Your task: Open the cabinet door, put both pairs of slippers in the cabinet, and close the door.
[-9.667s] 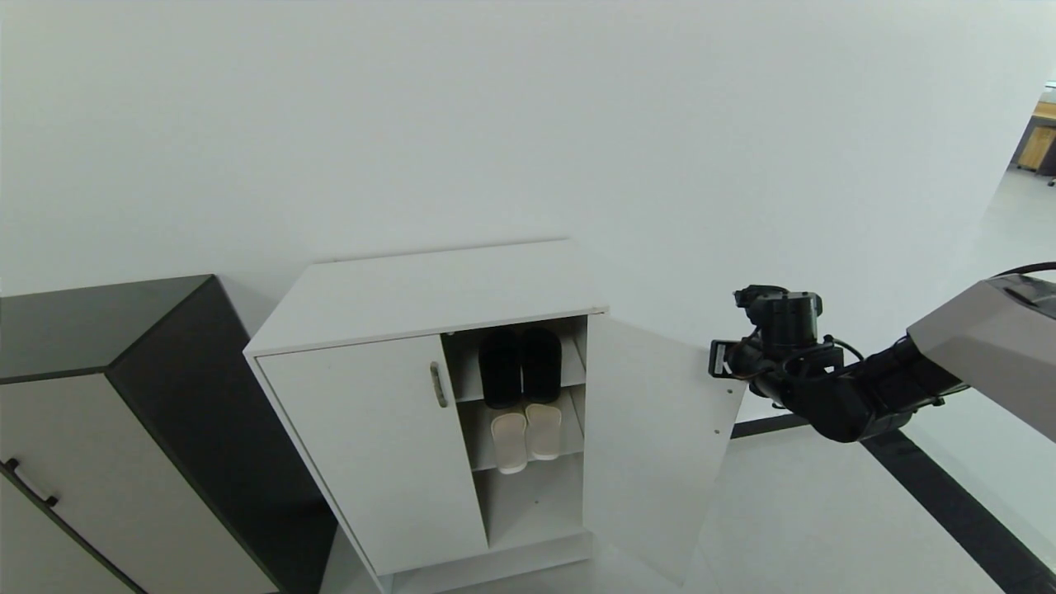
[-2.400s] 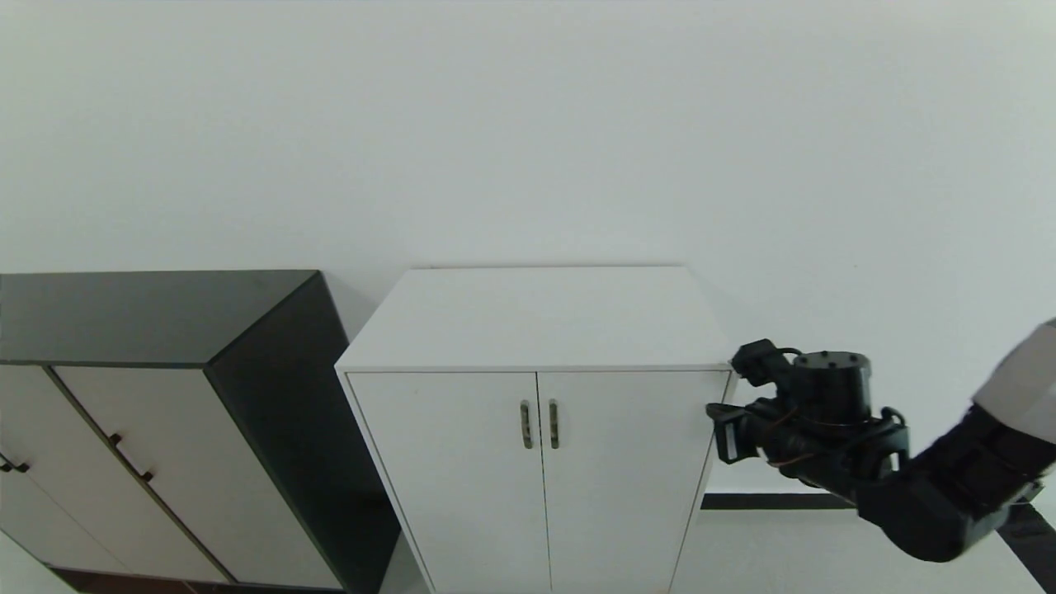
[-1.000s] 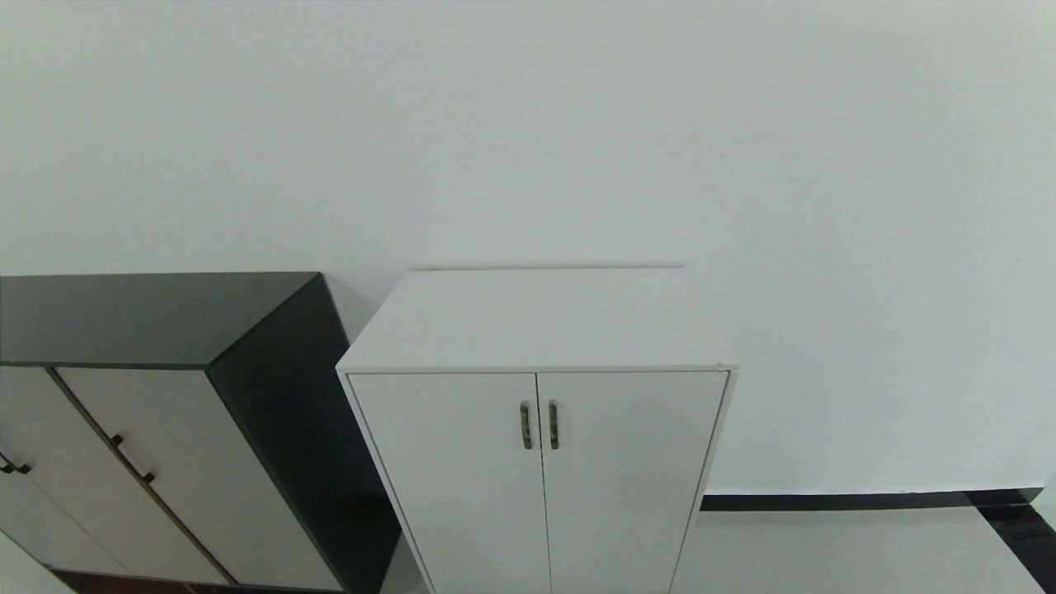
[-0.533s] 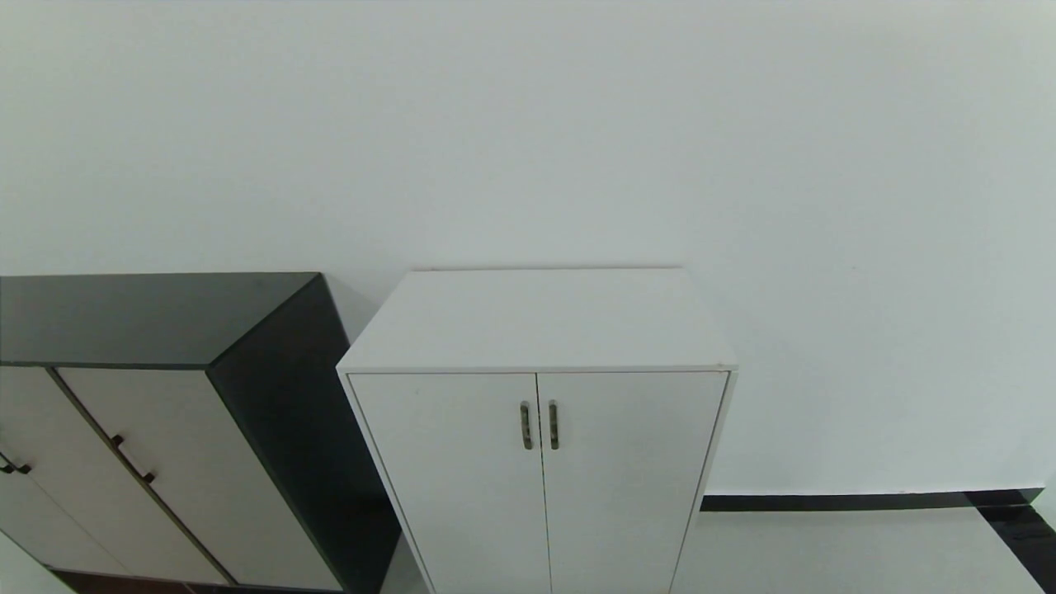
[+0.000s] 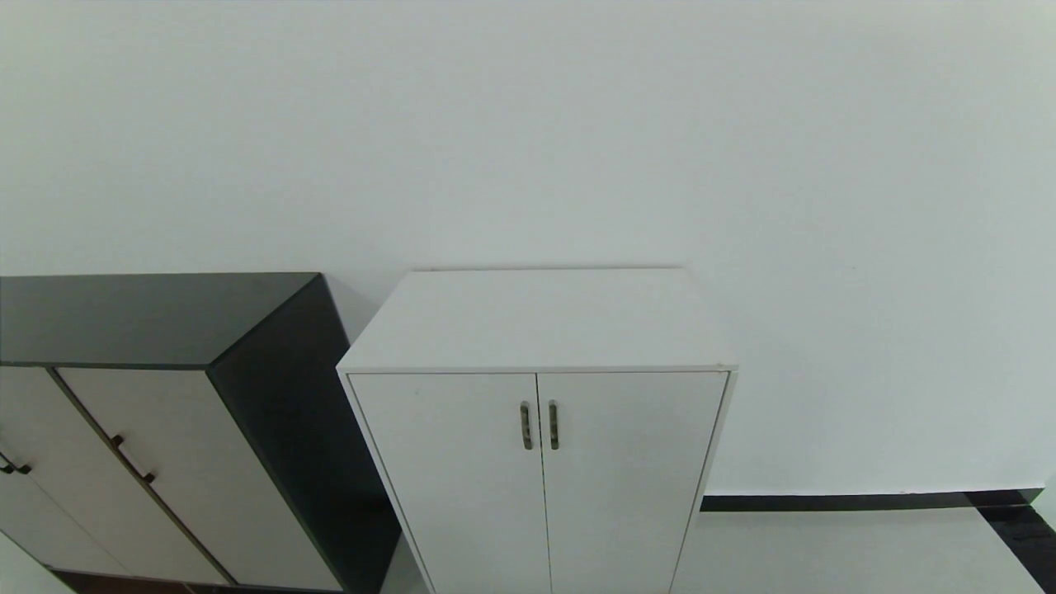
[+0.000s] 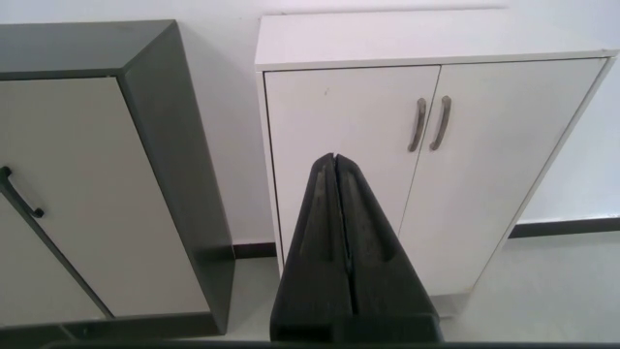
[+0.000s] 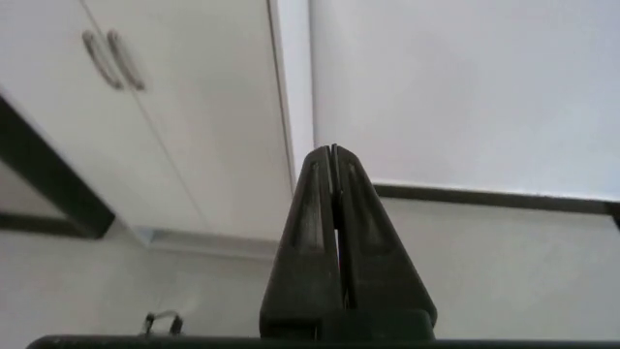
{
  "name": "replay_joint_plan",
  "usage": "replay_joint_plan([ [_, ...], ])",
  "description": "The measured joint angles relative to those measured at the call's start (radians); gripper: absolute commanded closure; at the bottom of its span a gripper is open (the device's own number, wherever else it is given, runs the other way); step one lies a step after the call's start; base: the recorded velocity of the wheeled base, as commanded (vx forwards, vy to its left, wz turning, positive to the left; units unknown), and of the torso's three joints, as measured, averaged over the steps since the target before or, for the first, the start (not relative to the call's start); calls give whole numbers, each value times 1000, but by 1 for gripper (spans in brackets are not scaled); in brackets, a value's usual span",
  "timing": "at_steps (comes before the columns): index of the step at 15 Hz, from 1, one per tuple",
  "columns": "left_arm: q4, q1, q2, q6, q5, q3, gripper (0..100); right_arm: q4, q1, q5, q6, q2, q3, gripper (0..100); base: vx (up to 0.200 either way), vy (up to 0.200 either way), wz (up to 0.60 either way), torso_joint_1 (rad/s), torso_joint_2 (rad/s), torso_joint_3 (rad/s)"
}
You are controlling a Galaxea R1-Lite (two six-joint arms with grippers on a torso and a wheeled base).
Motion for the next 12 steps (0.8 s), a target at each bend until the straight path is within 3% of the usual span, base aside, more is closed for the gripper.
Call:
replay_joint_plan([
  [12, 0, 0, 0, 1, 0, 0, 100, -2, -51, -42, 6, -160, 0, 100, 0, 0, 0, 0, 0, 0],
])
